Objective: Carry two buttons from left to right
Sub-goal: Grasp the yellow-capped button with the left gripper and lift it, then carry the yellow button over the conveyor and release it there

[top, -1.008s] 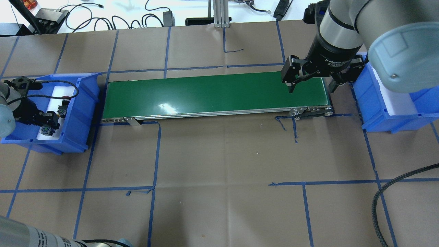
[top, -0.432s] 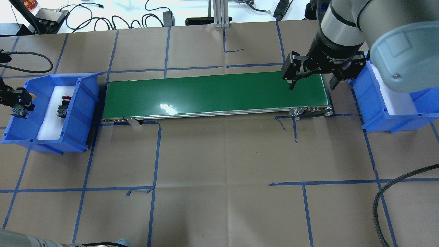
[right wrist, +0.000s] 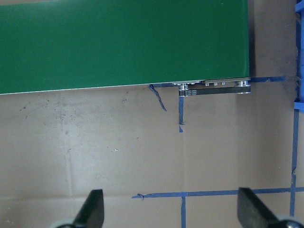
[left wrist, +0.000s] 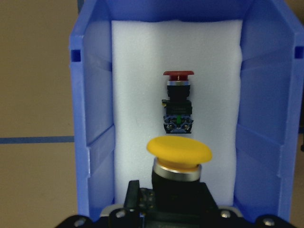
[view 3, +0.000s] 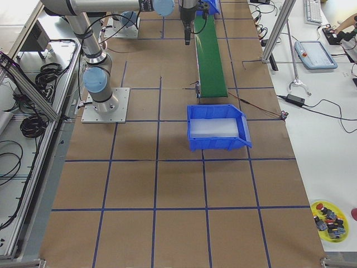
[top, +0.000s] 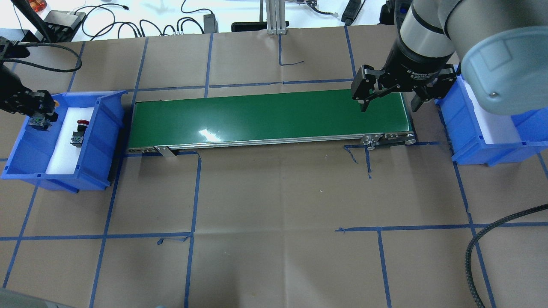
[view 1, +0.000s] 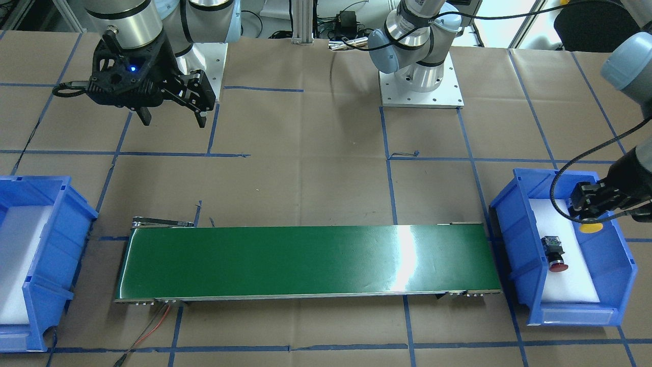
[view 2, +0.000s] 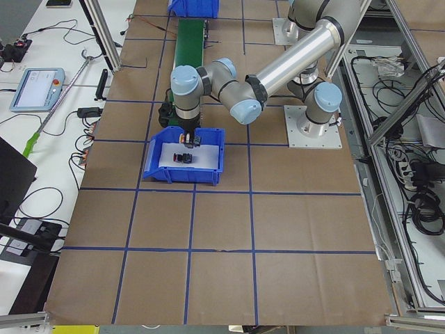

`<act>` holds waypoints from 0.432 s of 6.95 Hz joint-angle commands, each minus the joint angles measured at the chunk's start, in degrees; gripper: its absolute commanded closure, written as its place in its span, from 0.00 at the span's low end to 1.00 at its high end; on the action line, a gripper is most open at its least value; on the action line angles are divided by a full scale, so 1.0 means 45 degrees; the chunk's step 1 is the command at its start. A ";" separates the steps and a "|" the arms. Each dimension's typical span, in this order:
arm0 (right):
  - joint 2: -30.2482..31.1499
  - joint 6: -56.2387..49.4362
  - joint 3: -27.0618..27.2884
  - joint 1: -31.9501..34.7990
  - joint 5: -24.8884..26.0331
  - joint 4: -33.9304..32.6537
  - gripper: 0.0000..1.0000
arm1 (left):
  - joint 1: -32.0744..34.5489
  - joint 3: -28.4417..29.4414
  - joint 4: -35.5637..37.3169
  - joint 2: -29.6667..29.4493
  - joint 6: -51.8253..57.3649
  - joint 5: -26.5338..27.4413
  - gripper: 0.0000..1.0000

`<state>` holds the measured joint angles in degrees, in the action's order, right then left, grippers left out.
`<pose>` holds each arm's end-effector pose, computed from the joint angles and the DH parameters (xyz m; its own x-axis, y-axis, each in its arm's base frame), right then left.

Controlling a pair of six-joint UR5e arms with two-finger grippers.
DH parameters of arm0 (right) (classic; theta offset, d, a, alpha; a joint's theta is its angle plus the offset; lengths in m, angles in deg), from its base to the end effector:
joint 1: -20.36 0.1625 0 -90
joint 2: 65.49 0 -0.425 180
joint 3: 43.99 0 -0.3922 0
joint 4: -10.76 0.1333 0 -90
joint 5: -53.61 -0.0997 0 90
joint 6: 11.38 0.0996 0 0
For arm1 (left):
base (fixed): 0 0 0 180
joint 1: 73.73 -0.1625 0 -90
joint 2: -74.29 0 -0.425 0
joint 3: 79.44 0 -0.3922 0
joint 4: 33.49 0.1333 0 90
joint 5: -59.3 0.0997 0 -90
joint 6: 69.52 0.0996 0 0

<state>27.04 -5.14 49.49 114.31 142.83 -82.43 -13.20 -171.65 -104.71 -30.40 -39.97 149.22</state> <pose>0.1672 -0.4665 0.4850 -0.9991 0.0394 -0.0178 0.0400 0.9985 -0.0374 0.1721 -0.5758 0.3633 -0.9999 0.0012 -0.0150 0.0016 0.9996 -0.0292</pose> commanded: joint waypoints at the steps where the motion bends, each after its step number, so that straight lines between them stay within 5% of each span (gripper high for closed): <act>1: 0.0044 -0.0001 0.0048 0.0000 -0.0002 -0.0014 0.00 | 0.2144 0.0021 0.0082 -0.0036 -0.3696 0.0017 0.89; 3: 0.0064 -0.0001 0.0107 0.0000 -0.0002 0.0005 0.00 | 0.3808 -0.0037 0.0586 -0.0715 -0.6262 0.0075 0.89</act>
<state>27.27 -5.14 49.78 114.31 142.82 -82.48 -0.65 -171.65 -103.68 -31.56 -61.00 149.42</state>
